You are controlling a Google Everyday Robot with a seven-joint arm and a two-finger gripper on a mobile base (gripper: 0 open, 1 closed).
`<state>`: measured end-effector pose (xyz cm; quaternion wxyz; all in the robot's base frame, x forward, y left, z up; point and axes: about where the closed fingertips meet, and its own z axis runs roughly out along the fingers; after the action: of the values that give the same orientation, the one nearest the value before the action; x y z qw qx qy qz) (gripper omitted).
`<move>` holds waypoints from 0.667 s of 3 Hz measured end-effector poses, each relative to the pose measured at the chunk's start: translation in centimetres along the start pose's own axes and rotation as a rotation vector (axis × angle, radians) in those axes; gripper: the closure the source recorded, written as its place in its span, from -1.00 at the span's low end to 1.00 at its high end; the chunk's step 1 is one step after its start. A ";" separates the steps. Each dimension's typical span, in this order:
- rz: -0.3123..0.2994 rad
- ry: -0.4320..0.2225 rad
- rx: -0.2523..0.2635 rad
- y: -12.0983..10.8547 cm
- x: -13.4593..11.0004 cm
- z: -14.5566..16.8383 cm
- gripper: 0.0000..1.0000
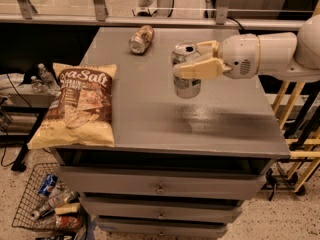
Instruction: Place 7up can upright
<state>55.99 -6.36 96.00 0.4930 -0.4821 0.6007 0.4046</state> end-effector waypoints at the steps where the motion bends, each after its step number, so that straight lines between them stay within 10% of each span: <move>1: 0.002 -0.037 0.052 -0.1 0.4 0.3 1.00; 2: -0.021 -0.034 0.095 -0.1 1.3 1.1 1.00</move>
Offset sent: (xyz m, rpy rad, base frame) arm 0.0056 0.0071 -0.0271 0.0048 -0.0800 -0.1414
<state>56.26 -5.60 94.55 0.5296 -0.4577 0.6056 0.3784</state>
